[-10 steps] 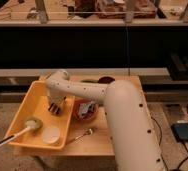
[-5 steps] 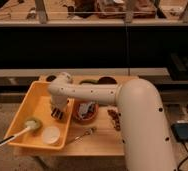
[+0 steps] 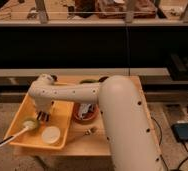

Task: Wipe tray with eraser

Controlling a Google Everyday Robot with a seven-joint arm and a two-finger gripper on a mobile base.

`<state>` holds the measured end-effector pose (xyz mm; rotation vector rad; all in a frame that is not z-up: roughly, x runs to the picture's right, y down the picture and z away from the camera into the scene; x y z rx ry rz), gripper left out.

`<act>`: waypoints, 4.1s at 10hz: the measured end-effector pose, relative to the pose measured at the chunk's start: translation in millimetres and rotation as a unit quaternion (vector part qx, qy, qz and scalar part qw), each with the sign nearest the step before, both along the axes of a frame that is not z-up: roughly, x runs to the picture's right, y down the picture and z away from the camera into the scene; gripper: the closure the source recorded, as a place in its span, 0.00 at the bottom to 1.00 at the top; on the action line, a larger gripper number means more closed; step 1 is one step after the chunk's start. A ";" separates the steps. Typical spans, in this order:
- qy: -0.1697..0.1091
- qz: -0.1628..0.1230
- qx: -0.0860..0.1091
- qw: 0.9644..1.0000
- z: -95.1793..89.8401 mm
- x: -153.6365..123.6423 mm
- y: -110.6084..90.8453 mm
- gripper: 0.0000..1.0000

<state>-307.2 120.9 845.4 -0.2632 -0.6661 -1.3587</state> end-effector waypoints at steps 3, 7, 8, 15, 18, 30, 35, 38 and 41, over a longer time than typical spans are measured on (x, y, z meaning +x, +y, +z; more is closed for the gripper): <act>0.008 0.003 -0.002 1.000 23.1 -5.8 -21.0 1.00; 0.053 0.053 -0.020 0.997 63.6 51.9 -36.2 1.00; 0.070 0.067 -0.021 0.995 68.5 80.1 -37.6 1.00; 0.073 0.033 -0.004 0.997 32.5 129.1 -3.2 1.00; 0.040 -0.008 0.008 0.999 15.4 71.2 10.4 1.00; 0.020 0.019 0.003 1.000 40.7 7.1 -20.1 1.00; 0.059 0.078 -0.007 0.995 52.1 106.6 -34.3 1.00; 0.044 0.067 0.001 0.997 32.7 105.5 -21.4 1.00; 0.021 0.039 0.013 0.999 -0.9 68.1 5.4 1.00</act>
